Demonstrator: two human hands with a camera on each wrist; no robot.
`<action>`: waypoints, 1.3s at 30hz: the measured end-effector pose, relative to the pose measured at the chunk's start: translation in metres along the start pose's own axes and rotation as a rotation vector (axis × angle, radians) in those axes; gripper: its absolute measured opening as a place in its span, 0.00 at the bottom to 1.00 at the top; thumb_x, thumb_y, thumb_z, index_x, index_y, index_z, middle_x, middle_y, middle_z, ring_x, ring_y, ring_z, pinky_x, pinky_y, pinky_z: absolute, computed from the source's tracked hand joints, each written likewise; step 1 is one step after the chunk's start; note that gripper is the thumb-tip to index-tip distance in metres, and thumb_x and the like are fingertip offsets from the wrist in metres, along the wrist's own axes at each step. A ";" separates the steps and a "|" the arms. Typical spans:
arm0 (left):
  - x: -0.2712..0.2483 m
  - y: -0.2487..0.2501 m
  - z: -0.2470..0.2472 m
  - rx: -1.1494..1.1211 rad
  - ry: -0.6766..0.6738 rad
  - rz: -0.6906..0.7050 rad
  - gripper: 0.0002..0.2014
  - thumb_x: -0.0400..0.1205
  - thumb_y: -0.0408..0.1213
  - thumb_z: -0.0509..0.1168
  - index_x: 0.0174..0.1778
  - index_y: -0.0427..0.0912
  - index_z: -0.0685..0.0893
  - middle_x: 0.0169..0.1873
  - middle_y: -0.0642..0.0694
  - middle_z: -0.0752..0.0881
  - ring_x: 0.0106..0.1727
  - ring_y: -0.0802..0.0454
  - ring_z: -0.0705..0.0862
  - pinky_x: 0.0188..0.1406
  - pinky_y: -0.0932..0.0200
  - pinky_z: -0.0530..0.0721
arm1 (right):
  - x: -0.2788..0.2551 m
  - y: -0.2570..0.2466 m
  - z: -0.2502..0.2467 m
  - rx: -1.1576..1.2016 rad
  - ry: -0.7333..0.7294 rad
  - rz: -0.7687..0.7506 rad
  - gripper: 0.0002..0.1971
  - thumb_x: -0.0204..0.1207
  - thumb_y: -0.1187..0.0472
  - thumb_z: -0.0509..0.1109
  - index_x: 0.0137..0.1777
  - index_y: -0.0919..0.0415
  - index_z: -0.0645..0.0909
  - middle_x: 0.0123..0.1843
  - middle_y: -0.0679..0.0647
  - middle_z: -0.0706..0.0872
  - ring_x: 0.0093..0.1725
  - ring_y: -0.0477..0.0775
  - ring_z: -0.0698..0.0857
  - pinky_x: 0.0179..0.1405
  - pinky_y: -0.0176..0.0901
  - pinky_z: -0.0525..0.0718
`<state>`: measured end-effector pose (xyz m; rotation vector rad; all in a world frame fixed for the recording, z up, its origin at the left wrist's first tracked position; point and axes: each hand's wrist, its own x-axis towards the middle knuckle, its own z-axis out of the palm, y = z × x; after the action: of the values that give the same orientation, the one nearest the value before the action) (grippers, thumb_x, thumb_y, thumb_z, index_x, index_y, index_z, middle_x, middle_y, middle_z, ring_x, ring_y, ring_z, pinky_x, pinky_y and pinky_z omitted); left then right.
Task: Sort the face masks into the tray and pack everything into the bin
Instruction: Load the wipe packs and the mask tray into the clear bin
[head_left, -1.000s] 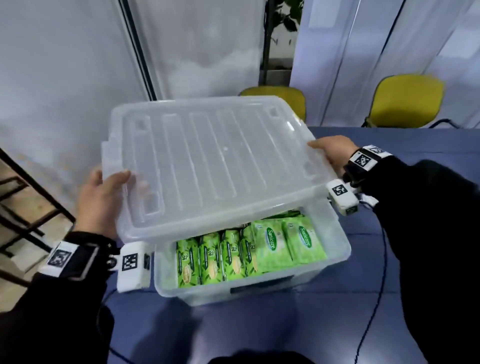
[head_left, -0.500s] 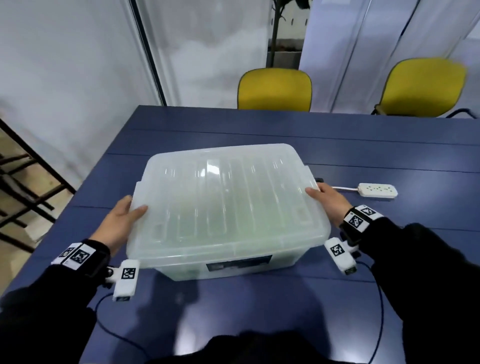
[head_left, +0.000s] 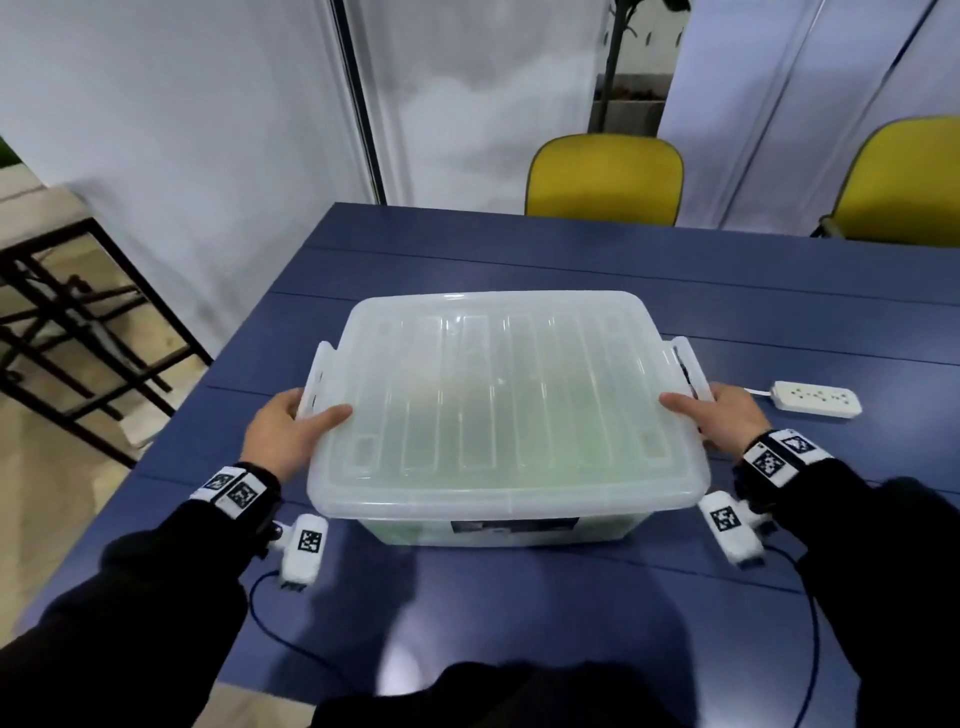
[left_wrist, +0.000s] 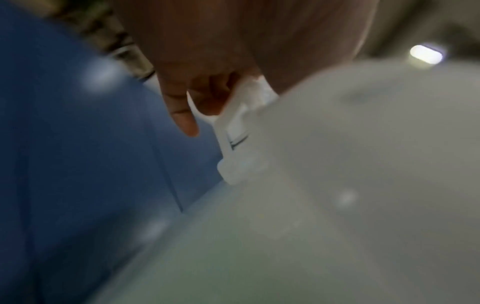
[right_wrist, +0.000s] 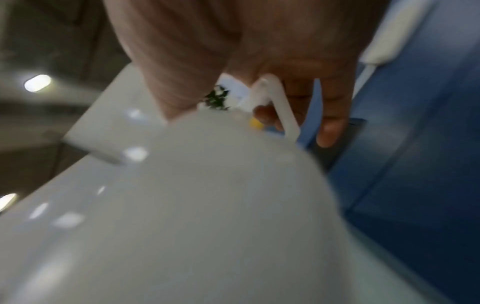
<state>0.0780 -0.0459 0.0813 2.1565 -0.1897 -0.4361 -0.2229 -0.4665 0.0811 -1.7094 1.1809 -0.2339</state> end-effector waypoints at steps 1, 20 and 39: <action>0.005 0.000 -0.001 0.184 0.047 0.083 0.30 0.65 0.68 0.73 0.54 0.49 0.89 0.48 0.46 0.92 0.54 0.41 0.89 0.56 0.42 0.87 | -0.003 -0.007 0.001 -0.149 0.055 -0.082 0.18 0.75 0.50 0.79 0.58 0.61 0.87 0.52 0.57 0.91 0.55 0.64 0.89 0.54 0.54 0.86; -0.008 -0.016 -0.007 -0.109 -0.058 -0.008 0.42 0.73 0.56 0.79 0.82 0.50 0.70 0.59 0.49 0.90 0.59 0.46 0.90 0.65 0.38 0.85 | -0.072 -0.015 0.009 0.041 -0.109 0.032 0.41 0.64 0.26 0.76 0.71 0.50 0.74 0.52 0.48 0.90 0.42 0.55 0.91 0.33 0.53 0.87; -0.087 -0.090 -0.056 -0.691 0.177 -0.120 0.15 0.87 0.37 0.68 0.69 0.40 0.83 0.60 0.39 0.91 0.59 0.34 0.90 0.49 0.33 0.90 | -0.008 -0.115 0.234 0.654 -0.276 0.016 0.18 0.79 0.68 0.76 0.68 0.64 0.81 0.62 0.61 0.91 0.58 0.62 0.91 0.54 0.61 0.91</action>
<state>0.0161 0.0745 0.0588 1.5156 0.1732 -0.3147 -0.0121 -0.3139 0.0648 -1.1125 0.7930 -0.3211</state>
